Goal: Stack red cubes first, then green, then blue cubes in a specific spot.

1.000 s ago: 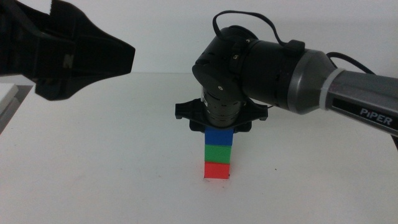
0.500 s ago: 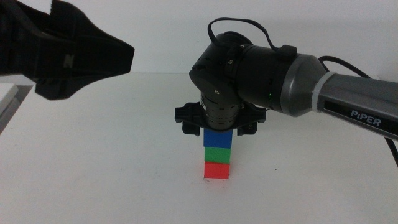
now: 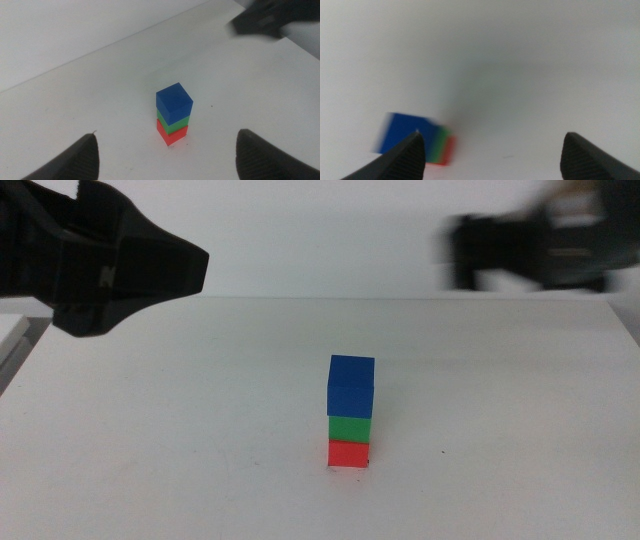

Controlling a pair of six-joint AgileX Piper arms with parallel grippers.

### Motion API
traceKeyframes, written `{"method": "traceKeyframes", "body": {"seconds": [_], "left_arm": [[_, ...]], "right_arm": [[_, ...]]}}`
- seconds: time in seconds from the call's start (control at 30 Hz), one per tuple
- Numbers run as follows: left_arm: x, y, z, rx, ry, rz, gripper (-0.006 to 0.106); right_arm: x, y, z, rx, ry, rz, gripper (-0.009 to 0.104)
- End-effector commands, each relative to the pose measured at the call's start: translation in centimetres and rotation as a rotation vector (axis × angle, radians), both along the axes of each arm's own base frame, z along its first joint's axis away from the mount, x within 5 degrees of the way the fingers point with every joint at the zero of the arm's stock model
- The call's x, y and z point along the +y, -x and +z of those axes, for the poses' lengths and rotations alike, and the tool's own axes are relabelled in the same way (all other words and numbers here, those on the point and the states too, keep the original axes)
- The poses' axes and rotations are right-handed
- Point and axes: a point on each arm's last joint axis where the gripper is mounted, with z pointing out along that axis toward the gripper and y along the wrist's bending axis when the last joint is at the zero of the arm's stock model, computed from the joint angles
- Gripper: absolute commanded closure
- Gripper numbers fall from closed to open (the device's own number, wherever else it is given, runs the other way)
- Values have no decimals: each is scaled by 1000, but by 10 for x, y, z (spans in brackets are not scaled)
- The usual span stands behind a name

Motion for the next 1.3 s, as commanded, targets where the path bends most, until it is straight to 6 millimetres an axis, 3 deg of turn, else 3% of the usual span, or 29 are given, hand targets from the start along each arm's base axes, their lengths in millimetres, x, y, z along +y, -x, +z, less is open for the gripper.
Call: {"method": "traceKeyframes", "body": {"seconds": [0.0,0.13,0.3,0.73,0.83,0.93,1.03,1.17,1.27], "left_arm": [[0,0,2,-15,9,1,7],[1,0,2,-17,8,2,7],[1,0,2,-17,8,2,7],[0,0,2,-15,10,3,7],[0,-6,-10,-38,9,25,7],[5,-13,-34,-46,130,78,7],[23,-17,-66,-90,292,203,7],[65,2,-121,-281,226,401,7],[82,25,-161,-282,156,486,7]], "right_arm": [[-39,16,3,-74,27,54,2],[-92,44,4,-223,17,78,2],[-120,62,-7,-311,-30,39,2],[-124,67,-6,-339,-17,24,2],[-124,67,-6,-339,-17,24,2],[-125,67,-9,-356,-6,25,2],[-130,73,-16,-490,85,42,2],[-130,95,-53,-537,-13,45,2],[-131,111,-90,-532,-77,35,2]]}}
